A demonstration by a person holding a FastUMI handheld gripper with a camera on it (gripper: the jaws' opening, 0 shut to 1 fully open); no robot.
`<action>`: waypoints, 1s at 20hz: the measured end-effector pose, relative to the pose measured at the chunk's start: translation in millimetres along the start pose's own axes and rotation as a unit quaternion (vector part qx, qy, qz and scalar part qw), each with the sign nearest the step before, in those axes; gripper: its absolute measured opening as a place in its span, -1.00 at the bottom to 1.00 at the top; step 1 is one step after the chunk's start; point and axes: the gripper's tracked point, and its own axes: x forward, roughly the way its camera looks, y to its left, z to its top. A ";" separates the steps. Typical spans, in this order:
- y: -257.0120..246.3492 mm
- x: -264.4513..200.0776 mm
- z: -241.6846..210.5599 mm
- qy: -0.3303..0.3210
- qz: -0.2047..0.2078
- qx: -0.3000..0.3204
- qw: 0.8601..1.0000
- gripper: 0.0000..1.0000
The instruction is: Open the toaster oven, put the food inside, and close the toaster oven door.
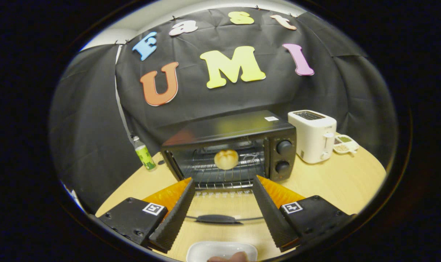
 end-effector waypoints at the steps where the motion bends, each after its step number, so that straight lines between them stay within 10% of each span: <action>1: 1.0 -8.0 -10.0 0.004 0.002 -0.007 1.000 1.00; 20: -3.5 28.9 -143.6 0.182 -0.028 -0.055 0.981 1.00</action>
